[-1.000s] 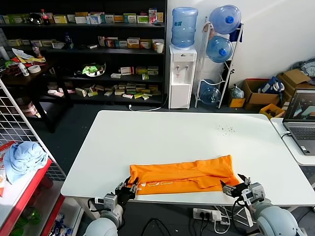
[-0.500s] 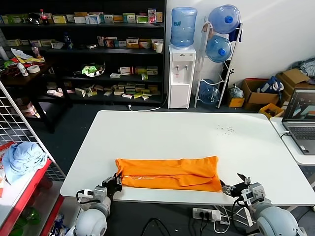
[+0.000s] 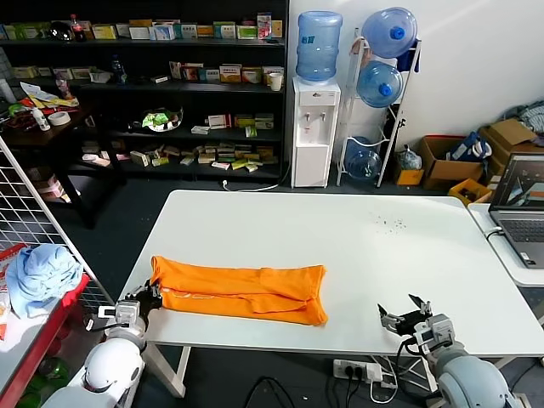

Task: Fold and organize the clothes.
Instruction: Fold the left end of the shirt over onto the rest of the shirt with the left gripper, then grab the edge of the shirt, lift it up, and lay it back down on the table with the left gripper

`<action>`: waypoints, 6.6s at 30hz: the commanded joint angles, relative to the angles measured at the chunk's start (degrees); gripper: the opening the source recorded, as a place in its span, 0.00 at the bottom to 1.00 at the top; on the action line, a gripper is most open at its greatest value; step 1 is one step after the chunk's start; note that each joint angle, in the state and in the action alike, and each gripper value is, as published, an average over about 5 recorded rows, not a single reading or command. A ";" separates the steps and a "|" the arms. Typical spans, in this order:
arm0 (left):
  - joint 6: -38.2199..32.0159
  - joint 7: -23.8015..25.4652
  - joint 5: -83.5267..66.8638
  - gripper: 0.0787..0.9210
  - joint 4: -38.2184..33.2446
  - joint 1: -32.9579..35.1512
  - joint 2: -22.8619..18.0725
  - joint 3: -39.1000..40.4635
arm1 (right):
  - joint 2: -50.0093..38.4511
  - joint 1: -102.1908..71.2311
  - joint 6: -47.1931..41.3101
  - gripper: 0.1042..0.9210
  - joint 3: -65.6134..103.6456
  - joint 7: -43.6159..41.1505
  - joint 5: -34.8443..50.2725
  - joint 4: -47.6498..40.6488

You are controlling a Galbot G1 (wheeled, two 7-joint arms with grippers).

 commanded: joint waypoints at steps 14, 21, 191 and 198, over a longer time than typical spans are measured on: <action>1.99 -0.64 -4.27 0.06 -12.18 -4.15 -9.96 20.77 | 3.67 0.35 6.11 0.88 0.43 3.03 -3.12 -0.37; 1.16 -0.31 -2.98 0.06 -4.82 -10.28 -17.16 26.16 | 4.97 0.53 6.37 0.88 0.81 3.24 -3.47 -0.95; 7.02 -3.03 -2.05 0.11 -3.28 -10.83 -0.35 16.33 | 5.96 0.85 6.53 0.88 -2.50 2.00 -5.46 -1.30; 6.77 -3.65 -1.35 0.11 2.44 -14.79 -9.46 20.95 | 5.87 0.03 6.75 0.88 -1.62 1.92 -5.94 -1.39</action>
